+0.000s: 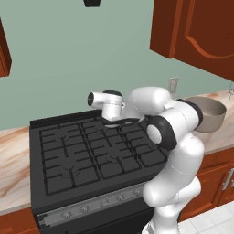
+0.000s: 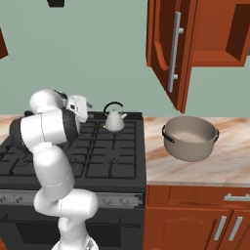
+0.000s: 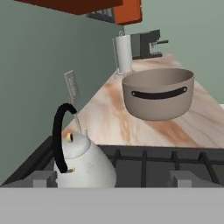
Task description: Pick the kettle from the cabinet and place it on a stove burner. Then pick the pot from the counter and place it on another stove burner. Finally, turn both burners on.
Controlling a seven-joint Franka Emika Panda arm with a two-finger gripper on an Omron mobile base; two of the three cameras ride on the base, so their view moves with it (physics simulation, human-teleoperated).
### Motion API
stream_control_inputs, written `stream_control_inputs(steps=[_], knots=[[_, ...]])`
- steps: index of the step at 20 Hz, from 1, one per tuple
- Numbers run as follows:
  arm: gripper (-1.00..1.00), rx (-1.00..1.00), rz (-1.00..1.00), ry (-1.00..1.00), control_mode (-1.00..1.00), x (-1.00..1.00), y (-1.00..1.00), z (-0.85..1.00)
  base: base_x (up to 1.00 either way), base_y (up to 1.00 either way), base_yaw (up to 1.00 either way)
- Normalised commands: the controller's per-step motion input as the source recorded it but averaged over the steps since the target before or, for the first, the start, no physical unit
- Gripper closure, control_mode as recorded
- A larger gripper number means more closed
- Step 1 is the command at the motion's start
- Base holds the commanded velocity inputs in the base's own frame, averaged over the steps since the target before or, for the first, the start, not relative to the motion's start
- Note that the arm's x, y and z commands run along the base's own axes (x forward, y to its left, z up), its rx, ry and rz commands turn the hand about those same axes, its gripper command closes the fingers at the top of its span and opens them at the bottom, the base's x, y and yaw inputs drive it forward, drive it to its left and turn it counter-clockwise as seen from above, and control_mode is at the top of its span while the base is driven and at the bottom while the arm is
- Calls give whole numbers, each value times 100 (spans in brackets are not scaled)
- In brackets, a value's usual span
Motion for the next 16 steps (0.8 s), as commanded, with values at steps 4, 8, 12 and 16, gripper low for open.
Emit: stream_control_inputs(steps=[4,8,12,16], knots=[[-100,2,0,-10,-100,-36,0,19,0,0,0],[-100,0,0,-7,-100,-42,0,20,0,0,0],[-100,3,0,-2,-100,-44,-1,22,0,0,0],[-100,2,0,0,-100,-35,-8,23,0,0,0]])
